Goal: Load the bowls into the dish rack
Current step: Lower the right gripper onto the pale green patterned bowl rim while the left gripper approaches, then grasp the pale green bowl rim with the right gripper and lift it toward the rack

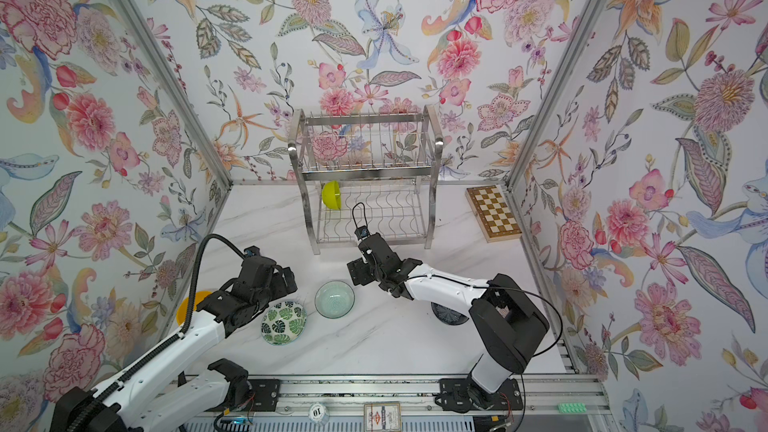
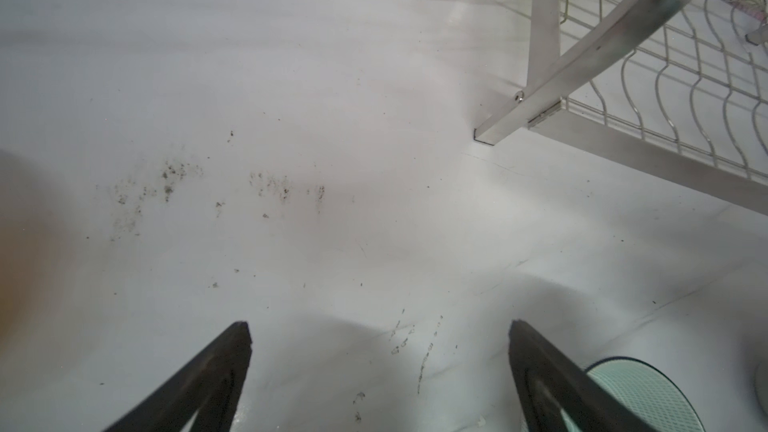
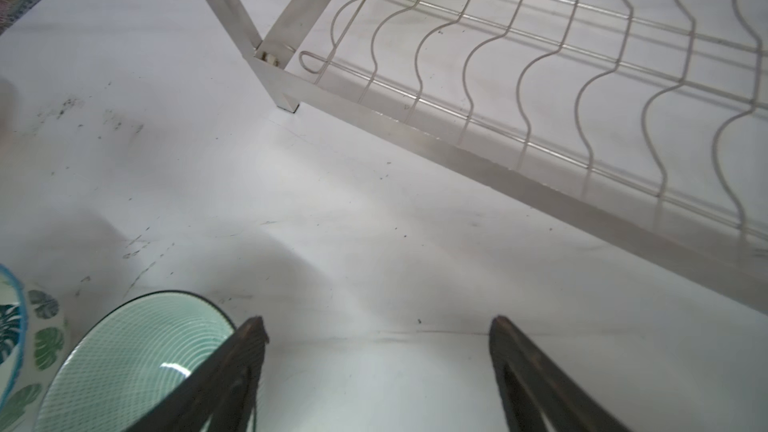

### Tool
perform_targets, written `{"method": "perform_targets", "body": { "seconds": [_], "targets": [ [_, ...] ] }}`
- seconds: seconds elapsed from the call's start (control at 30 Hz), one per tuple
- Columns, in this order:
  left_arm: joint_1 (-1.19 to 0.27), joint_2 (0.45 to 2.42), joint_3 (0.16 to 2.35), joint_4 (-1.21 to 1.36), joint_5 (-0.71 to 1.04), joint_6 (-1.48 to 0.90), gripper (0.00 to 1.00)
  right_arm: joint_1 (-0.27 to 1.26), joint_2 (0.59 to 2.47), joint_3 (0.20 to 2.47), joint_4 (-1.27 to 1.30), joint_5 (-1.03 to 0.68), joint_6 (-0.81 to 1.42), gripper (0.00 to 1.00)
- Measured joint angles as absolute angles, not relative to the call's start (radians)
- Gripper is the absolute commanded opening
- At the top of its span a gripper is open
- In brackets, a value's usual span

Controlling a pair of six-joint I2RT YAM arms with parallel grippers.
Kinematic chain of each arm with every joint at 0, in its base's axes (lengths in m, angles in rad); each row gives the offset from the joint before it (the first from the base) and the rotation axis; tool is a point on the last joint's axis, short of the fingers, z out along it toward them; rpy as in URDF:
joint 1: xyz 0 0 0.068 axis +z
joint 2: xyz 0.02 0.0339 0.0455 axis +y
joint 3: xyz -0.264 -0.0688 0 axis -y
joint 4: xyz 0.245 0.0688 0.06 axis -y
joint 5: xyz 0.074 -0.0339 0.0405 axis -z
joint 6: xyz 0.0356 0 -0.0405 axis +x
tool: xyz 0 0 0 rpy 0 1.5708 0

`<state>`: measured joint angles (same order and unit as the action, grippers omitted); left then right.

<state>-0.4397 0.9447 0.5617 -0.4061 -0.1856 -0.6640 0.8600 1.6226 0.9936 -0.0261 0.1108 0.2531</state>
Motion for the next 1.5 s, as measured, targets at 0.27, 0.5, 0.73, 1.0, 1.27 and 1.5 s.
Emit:
{"method": "perform_targets", "body": {
  "seconds": [0.27,0.5,0.73,1.0,1.27,1.5],
  "targets": [
    [-0.447,0.916,0.542,-0.349,-0.109,-0.684,0.99,0.953,1.632,0.995,-0.092,0.081,0.323,0.62],
    [-0.459,0.902,0.493,-0.293,-0.073,-0.713,0.99,0.972,1.713,1.028,-0.142,0.082,0.368,0.46],
    [-0.466,0.903,0.482,-0.276,-0.059,-0.721,0.99,0.976,1.777,1.063,-0.184,0.089,0.389,0.30],
    [-0.466,0.926,0.478,-0.257,-0.059,-0.723,0.99,0.977,1.795,1.090,-0.212,0.113,0.395,0.16],
    [-0.472,0.965,0.478,-0.255,-0.075,-0.700,0.99,0.973,1.796,1.115,-0.214,0.114,0.401,0.00],
    [-0.472,0.973,0.491,-0.249,-0.114,-0.678,0.99,0.953,1.795,1.116,-0.216,0.125,0.397,0.00]
  ]
}}
